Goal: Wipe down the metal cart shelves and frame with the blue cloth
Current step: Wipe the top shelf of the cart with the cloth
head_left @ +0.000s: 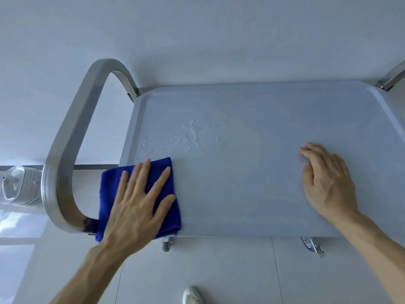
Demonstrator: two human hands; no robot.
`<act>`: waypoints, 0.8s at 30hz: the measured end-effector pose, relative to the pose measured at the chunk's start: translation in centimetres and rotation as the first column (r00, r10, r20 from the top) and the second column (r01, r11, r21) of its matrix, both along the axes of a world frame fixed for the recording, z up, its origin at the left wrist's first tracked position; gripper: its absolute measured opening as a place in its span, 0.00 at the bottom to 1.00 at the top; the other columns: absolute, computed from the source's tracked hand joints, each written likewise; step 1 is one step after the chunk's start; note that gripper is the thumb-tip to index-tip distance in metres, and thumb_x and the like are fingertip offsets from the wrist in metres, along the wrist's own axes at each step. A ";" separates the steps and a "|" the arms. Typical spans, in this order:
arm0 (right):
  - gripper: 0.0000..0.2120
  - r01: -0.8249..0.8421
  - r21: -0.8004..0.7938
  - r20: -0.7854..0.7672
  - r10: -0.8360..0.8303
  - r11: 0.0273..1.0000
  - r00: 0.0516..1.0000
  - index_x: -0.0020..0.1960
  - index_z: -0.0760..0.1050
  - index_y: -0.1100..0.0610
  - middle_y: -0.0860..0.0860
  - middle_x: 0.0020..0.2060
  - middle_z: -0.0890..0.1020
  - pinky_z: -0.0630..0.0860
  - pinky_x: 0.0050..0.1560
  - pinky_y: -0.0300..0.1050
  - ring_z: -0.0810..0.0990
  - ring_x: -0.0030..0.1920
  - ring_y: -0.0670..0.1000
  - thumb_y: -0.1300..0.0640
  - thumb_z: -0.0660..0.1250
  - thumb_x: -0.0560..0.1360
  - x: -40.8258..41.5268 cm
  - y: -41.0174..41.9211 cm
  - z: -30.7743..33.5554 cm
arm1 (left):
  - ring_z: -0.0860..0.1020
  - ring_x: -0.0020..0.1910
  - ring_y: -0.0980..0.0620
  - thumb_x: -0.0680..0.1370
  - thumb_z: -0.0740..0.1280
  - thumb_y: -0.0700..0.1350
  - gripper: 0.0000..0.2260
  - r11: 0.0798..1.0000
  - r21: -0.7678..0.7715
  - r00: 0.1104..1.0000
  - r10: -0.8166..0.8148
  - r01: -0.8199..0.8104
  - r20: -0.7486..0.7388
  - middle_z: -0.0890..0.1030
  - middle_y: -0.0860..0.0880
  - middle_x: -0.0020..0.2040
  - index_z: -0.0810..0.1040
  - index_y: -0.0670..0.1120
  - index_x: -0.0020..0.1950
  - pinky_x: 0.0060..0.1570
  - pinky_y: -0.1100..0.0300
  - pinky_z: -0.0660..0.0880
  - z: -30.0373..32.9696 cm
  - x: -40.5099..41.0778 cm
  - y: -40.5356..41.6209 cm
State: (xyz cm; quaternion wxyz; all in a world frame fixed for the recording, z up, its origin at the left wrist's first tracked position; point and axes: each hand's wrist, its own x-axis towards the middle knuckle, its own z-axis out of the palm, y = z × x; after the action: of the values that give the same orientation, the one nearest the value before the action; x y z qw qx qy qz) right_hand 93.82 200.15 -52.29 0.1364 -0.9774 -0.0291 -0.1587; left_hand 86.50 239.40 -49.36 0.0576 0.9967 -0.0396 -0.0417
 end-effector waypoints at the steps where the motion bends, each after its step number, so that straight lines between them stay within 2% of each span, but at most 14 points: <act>1: 0.23 0.018 -0.011 -0.006 -0.018 1.000 1.000 0.62 0.75 0.63 0.59 0.66 0.78 0.68 0.68 0.63 0.75 0.68 0.59 0.56 0.48 0.77 0.1 0.3 0.2 | 0.46 0.80 0.45 0.81 0.44 0.65 0.28 0.999 0.014 0.999 0.039 -0.039 -0.002 0.49 0.46 0.81 0.52 0.60 0.80 0.77 0.45 0.42 0.1 -0.1 0.4; 3: 0.24 0.065 -0.020 -0.019 -0.065 0.998 0.998 0.59 0.76 0.65 0.63 0.63 0.79 0.69 0.65 0.67 0.78 0.64 0.63 0.55 0.48 0.75 0.7 1.7 0.7 | 0.48 0.80 0.42 0.80 0.46 0.65 0.27 0.996 0.042 0.997 0.079 -0.078 -0.005 0.51 0.45 0.81 0.53 0.62 0.79 0.76 0.40 0.43 0.1 -0.1 -0.2; 5: 0.24 0.053 -0.001 -0.041 -0.053 0.999 0.998 0.61 0.76 0.65 0.64 0.64 0.77 0.65 0.67 0.69 0.77 0.65 0.64 0.52 0.50 0.76 1.3 4.4 1.4 | 0.50 0.80 0.41 0.80 0.46 0.65 0.28 0.994 0.047 0.995 0.096 -0.096 -0.002 0.53 0.46 0.81 0.53 0.61 0.79 0.76 0.37 0.44 0.0 -0.1 -0.7; 9: 0.26 -0.101 -0.077 -0.092 0.094 0.992 0.991 0.71 0.71 0.59 0.57 0.73 0.71 0.60 0.69 0.70 0.69 0.73 0.60 0.47 0.49 0.81 1.1 8.4 0.4 | 0.49 0.80 0.44 0.79 0.44 0.67 0.34 0.985 0.061 0.987 0.162 -0.161 -0.002 0.53 0.47 0.81 0.52 0.51 0.81 0.75 0.36 0.46 -0.3 -0.1 -0.2; 12: 0.27 -0.092 -0.123 -0.099 0.080 0.988 0.992 0.75 0.68 0.58 0.56 0.75 0.69 0.59 0.71 0.69 0.67 0.75 0.59 0.47 0.47 0.82 0.8 8.2 -0.8 | 0.47 0.80 0.43 0.78 0.43 0.68 0.35 0.970 0.040 0.971 0.240 -0.240 -0.010 0.52 0.47 0.81 0.52 0.51 0.80 0.74 0.34 0.46 -0.2 1.2 -0.3; 14: 0.27 -0.087 -0.116 -0.107 0.074 0.989 0.992 0.75 0.67 0.57 0.55 0.75 0.68 0.58 0.72 0.68 0.66 0.76 0.59 0.47 0.47 0.83 0.7 8.3 -0.9 | 0.43 0.80 0.44 0.78 0.42 0.69 0.35 0.962 0.038 0.962 0.272 -0.271 -0.027 0.48 0.48 0.82 0.48 0.52 0.81 0.75 0.35 0.43 -0.2 3.3 -0.1; 20: 0.28 -0.072 -0.068 -0.147 0.061 0.995 0.987 0.76 0.65 0.56 0.52 0.76 0.66 0.54 0.75 0.67 0.63 0.77 0.56 0.45 0.46 0.82 0.9 8.3 -0.6 | 0.40 0.80 0.47 0.79 0.43 0.67 0.33 0.965 0.020 0.964 0.262 -0.262 -0.043 0.45 0.51 0.82 0.44 0.53 0.81 0.74 0.35 0.41 -0.3 11.5 -0.7; 24: 0.27 -0.062 -0.084 -0.154 0.049 0.994 0.987 0.76 0.66 0.56 0.52 0.76 0.67 0.55 0.75 0.66 0.63 0.77 0.56 0.46 0.46 0.82 0.9 8.2 -0.4 | 0.41 0.80 0.47 0.80 0.43 0.66 0.33 0.989 -0.006 0.988 0.151 -0.151 -0.021 0.44 0.51 0.82 0.44 0.53 0.81 0.75 0.37 0.38 -0.5 10.1 -2.9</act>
State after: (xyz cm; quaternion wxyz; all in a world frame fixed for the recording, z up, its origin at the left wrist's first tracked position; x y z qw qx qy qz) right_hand 94.74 208.30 -52.67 0.0989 -0.9906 -0.0530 -0.0786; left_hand 96.64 236.53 -49.81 0.0646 0.9961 0.0364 -0.0470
